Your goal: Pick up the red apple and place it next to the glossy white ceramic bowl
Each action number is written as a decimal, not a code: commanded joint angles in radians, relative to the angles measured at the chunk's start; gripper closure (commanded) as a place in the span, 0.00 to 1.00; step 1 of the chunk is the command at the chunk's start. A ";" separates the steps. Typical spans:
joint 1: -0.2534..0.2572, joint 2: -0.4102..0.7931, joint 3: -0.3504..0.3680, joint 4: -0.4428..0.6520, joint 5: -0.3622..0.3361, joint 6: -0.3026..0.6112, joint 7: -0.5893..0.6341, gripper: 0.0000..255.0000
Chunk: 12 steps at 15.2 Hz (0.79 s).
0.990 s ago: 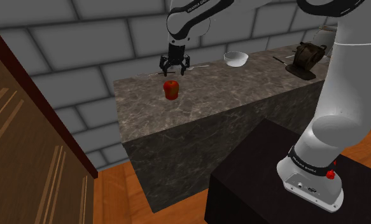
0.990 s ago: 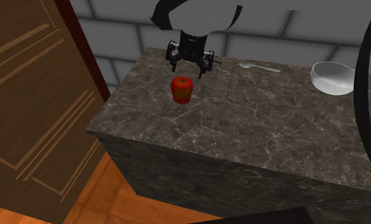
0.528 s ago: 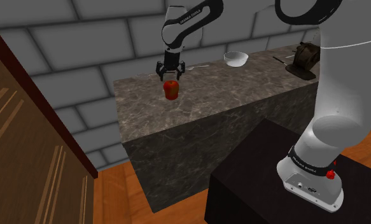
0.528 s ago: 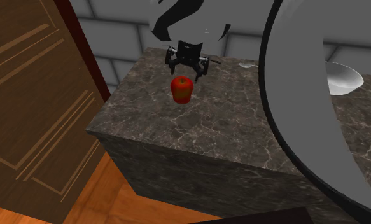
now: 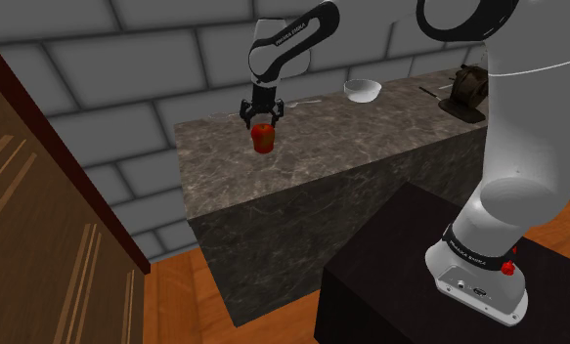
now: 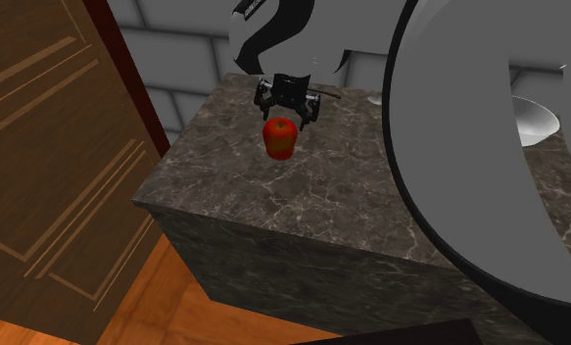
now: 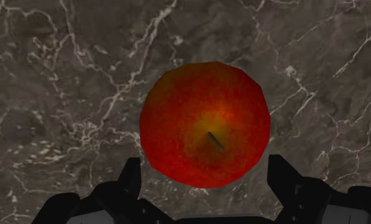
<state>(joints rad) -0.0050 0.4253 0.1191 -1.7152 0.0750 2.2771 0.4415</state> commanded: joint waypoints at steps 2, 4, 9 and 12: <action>0.000 0.000 0.000 0.000 0.000 0.000 0.000 0.00; 0.000 0.000 0.000 0.000 0.000 0.000 0.000 1.00; 0.001 -0.001 0.000 0.000 0.000 -0.001 0.001 1.00; 0.000 0.000 0.000 0.000 0.000 0.000 0.000 1.00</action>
<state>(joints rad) -0.0051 0.4239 0.1189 -1.7133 0.0749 2.2771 0.4419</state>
